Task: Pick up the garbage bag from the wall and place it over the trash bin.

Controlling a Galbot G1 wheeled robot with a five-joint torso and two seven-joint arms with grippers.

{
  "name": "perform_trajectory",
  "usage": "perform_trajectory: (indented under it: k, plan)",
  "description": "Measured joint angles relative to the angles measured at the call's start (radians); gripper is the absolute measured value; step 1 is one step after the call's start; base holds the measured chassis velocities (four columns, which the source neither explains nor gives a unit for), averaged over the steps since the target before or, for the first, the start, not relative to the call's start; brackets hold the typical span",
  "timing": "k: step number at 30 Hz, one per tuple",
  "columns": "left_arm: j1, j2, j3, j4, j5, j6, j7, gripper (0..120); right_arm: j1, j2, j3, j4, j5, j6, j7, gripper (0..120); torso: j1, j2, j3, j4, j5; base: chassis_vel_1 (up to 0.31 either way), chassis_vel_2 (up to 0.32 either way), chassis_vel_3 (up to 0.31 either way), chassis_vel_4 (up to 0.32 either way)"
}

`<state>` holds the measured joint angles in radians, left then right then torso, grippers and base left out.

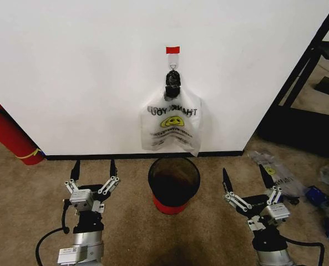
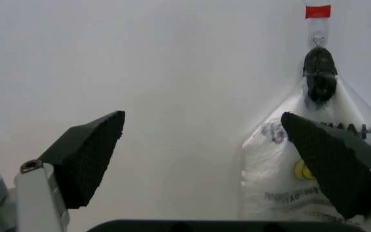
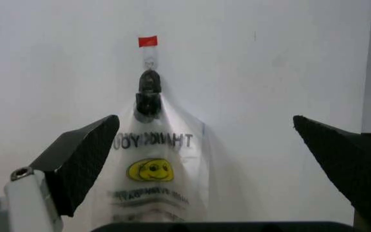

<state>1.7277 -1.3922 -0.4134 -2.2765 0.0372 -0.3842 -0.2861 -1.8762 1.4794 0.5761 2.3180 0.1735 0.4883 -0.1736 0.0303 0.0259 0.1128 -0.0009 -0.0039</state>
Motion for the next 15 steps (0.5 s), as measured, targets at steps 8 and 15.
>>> perform_trajectory:
  k: [8, 15]
  plan:
    - [-0.007, 0.001, 0.001, 0.006, 0.0, -0.001, 0.002, 94, 0.003, -0.004, 0.001, -0.007, 0.007, -0.001, -0.002, 100, 0.0, 0.0, 0.0, 0.0, 0.0, 0.0, 0.0, 0.0, 0.0]
    - [-0.01, -0.002, 0.003, 0.009, 0.0, -0.001, 0.003, 94, 0.009, -0.005, 0.001, -0.009, 0.01, -0.005, -0.005, 100, 0.0, 0.0, 0.0, 0.0, 0.0, 0.0, 0.0, 0.0, 0.0]
